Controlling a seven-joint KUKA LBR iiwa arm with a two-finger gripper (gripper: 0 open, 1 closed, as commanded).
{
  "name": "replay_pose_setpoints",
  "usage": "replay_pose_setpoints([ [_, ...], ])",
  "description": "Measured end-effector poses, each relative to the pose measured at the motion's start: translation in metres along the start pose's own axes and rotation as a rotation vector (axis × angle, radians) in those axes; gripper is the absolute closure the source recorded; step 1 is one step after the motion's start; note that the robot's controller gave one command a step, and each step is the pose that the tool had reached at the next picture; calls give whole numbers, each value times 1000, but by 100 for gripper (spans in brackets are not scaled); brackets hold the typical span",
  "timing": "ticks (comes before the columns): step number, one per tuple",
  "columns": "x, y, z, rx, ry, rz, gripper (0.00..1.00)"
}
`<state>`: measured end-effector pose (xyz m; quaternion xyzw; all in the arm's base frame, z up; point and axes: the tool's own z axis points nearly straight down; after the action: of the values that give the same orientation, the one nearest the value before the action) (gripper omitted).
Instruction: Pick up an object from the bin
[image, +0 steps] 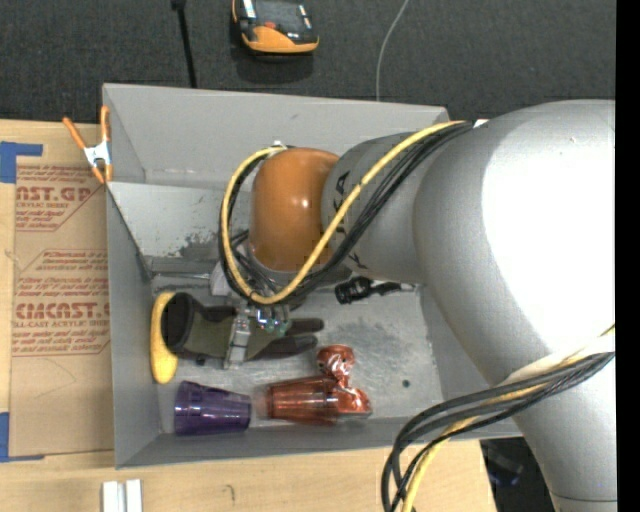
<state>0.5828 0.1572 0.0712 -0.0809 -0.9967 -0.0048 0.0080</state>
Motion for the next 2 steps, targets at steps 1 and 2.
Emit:
replay_pose_setpoints([
  [1,15,4,-4,10,-7,-187,0],
  [2,0,2,-1,-3,-2,-1,100],
])
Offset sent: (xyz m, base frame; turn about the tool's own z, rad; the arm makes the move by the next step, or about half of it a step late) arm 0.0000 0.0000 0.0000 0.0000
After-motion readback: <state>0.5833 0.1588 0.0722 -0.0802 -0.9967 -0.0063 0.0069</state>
